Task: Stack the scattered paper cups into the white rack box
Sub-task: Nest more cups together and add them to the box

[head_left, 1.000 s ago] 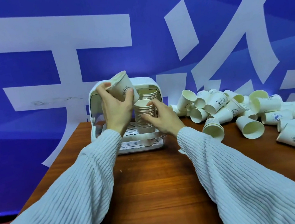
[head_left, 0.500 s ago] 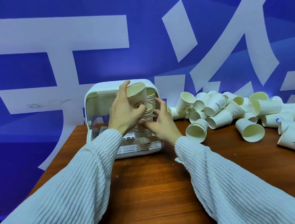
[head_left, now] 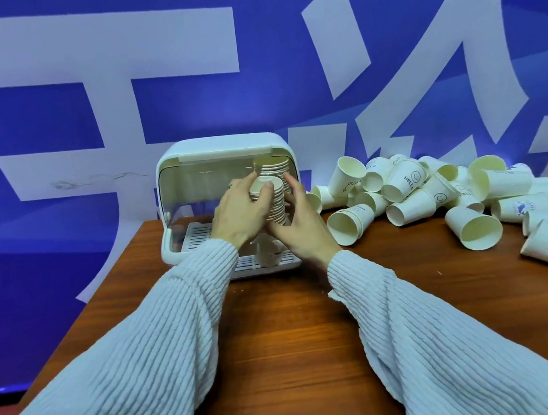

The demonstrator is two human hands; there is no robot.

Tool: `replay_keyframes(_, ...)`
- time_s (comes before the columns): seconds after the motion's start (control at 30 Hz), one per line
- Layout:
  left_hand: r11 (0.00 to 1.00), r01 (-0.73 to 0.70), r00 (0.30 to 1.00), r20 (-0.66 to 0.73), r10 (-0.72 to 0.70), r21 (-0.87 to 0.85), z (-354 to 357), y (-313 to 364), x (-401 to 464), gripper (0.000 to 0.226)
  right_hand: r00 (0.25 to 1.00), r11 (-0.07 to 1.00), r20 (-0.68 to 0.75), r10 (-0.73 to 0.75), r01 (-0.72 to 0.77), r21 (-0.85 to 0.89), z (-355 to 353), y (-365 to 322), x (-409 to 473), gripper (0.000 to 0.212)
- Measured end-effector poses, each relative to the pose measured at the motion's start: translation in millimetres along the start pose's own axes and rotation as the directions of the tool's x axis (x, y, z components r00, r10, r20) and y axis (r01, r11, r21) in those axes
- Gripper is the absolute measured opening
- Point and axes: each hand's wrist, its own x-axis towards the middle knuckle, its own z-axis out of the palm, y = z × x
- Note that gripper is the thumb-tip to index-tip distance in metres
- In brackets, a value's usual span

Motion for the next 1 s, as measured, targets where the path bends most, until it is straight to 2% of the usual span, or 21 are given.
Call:
replay_keyframes(0.03, 1.0, 0.009, 1.0, 0.01, -0.009, -0.013, -0.4, 0.9, -0.4, 0.056, 1.0, 0.999, -0.015, -0.015, 0.014, -0.051, -4.3, 1.1, -4.3, 0.091)
replay_keyframes(0.1, 0.999, 0.022, 0.999, 0.027, -0.021, -0.042, -1.9, 0.9, -1.8, 0.056, 0.99, 0.982, -0.131, -0.046, 0.021, -0.186, -16.6, 7.1, -12.1, 0.075)
replay_keyframes(0.17, 0.992, 0.052, 0.998, 0.044, -0.047, -0.114, -1.5, 0.7, -4.1, 0.058, 0.955, 0.944, -0.293, -0.05, -0.05, -0.326, -32.6, 16.8, -19.9, 0.061)
replay_keyframes(0.23, 0.985, 0.07, 0.997, 0.053, -0.062, -0.157, 0.1, 1.6, -6.6, 0.063, 0.929, 0.9, -0.369, -0.001, -0.16, -0.406, -47.6, 29.3, -26.4, 0.056)
replay_keyframes(0.33, 0.971, 0.089, 0.995, 0.063, -0.077, -0.221, 2.9, 0.4, -9.9, 0.072, 0.949, 0.835, -0.299, 0.105, -0.247, -0.491, -64.3, 48.6, -30.2, 0.06)
replay_keyframes(0.57, 0.95, 0.047, 0.999, 0.003, -0.048, -0.31, 16.2, 3.5, -24.6, 0.074, 0.972, 0.754, -0.034, 0.231, -0.201, -0.626, -74.1, 70.6, -15.1, 0.047)
replay_keyframes(0.63, 0.948, 0.062, 0.998, 0.013, -0.061, -0.313, 16.8, 2.8, -21.4, 0.075, 0.971, 0.718, -0.047, 0.236, -0.207, -0.664, -68.5, 73.4, -11.6, 0.048)
replay_keyframes(0.73, 0.945, 0.058, 0.998, 0.026, -0.052, -0.323, 15.2, -1.0, -18.2, 0.076, 0.964, 0.656, -0.21, 0.164, -0.265, -0.707, -62.8, 74.5, -8.5, 0.045)
replay_keyframes(0.8, 0.941, 0.044, 0.999, 0.03, -0.036, -0.336, 15.3, -4.3, -19.3, 0.075, 0.944, 0.661, -0.326, 0.057, -0.28, -0.696, -64.1, 73.1, -9.8, 0.029)
replay_keyframes(0.87, 0.949, 0.037, 0.999, 0.004, -0.038, -0.313, 15.2, -4.4, -23.5, 0.076, 0.902, 0.729, -0.432, 0.015, -0.306, -0.612, -69.1, 68.8, -12.5, 0.018)
replay_keyframes(0.9, 0.966, 0.005, 0.998, -0.054, -0.019, -0.259, 14.2, -3.8, -26.4, 0.078, 0.873, 0.775, -0.487, 0.023, -0.323, -0.543, -73.2, 63.9, -14.4, 0.016)
replay_keyframes(0.93, 0.983, -0.067, 0.988, -0.148, 0.041, -0.173, 11.7, -2.0, -30.2, 0.08, 0.836, 0.829, -0.548, 0.043, -0.336, -0.448, -78.4, 59.9, -15.2, 0.013)
replay_keyframes(0.97, 0.982, -0.179, 0.955, -0.249, 0.159, -0.059, 9.1, 0.4, -33.9, 0.082, 0.789, 0.887, -0.611, 0.073, -0.331, -0.321, -83.5, 54.4, -16.2, 0.009)
replay_keyframes(1.0, 0.948, -0.312, 0.895, -0.319, 0.313, 0.055, 8.0, 3.4, -36.7, 0.083, 0.74, 0.938, -0.663, 0.116, -0.301, -0.172, -88.9, 48.0, -15.7, 0.008)
